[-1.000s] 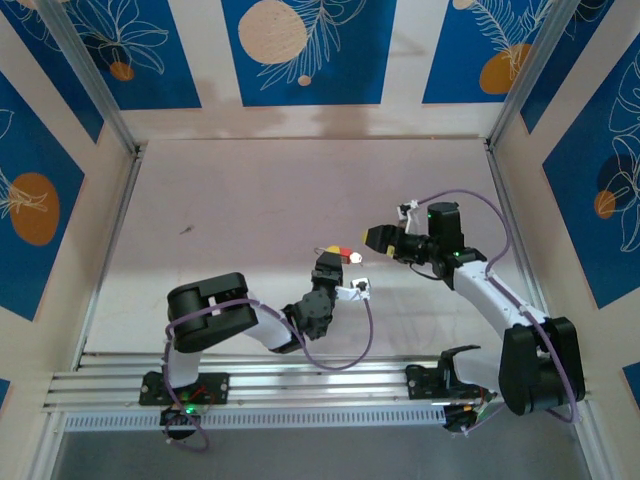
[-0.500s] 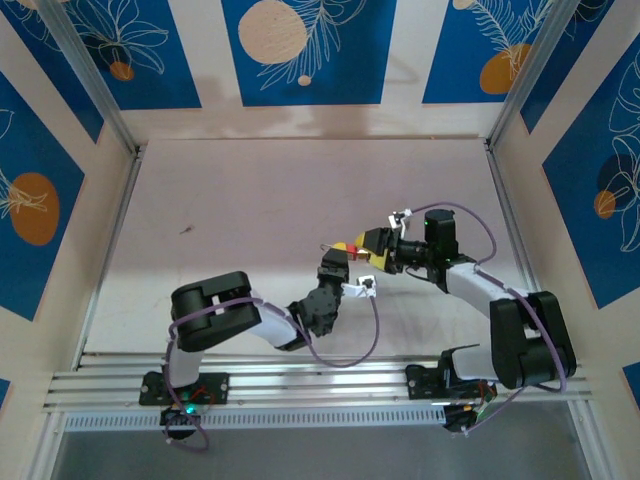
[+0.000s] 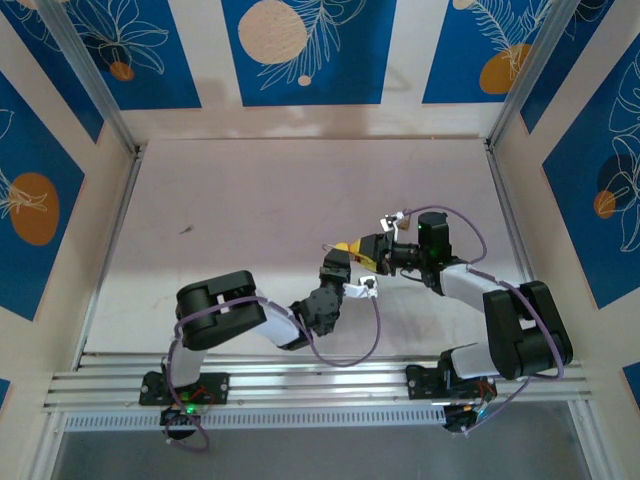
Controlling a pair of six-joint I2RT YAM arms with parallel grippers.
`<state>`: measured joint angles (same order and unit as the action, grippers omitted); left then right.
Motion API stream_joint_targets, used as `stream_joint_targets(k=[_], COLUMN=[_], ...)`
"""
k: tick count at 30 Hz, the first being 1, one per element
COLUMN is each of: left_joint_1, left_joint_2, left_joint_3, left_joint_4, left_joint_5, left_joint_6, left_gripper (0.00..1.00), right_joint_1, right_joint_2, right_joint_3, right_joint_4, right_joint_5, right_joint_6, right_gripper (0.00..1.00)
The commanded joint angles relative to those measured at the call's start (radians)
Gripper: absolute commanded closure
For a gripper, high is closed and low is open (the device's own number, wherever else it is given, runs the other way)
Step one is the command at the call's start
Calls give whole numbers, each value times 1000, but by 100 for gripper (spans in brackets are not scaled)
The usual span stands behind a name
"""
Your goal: Unlock with the key
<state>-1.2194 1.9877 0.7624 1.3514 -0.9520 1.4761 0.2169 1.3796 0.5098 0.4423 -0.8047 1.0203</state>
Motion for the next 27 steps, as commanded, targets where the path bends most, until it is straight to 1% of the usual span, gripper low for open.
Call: stream_joint_targets(k=[1, 2, 5, 10, 12, 13, 15, 21, 23, 27], left_joint_1=[7, 8, 7, 7, 6, 6, 7, 6, 7, 6], left_joint_2=[11, 12, 16, 8, 4, 2, -7, -78, -112, -167], left_joint_3=[31, 30, 29, 26, 26, 25, 19, -19, -32, -46], left_joint_4=[54, 55, 55, 54, 55, 55, 54, -34, -91, -185], left_joint_5=[-8, -9, -9, -11, -10, -9, -8, 11, 21, 32], left_joint_6=[1, 0, 3, -2, -4, -6, -14, -83, -123, -183], left_gripper=[100, 100, 100, 100, 95, 91, 79, 37, 29, 19], right_joint_1=[5, 6, 7, 9, 6, 1, -11, -35, -39, -54], right_joint_2=[3, 5, 4, 3, 1, 1, -1, -24, -46, -62], right_joint_3=[-11, -12, -11, -7, -8, -7, -7, 2, 13, 24], right_joint_4=[16, 22, 42, 49, 46, 45, 41, 21, -8, -41], right_joint_5=[-24, -22, -18, -3, 4, 8, 12, 15, 23, 27], right_joint_6=[1, 4, 18, 23, 20, 19, 15, 3, -16, -33], right_gripper=[60, 66, 72, 75, 75, 75, 76, 76, 76, 76])
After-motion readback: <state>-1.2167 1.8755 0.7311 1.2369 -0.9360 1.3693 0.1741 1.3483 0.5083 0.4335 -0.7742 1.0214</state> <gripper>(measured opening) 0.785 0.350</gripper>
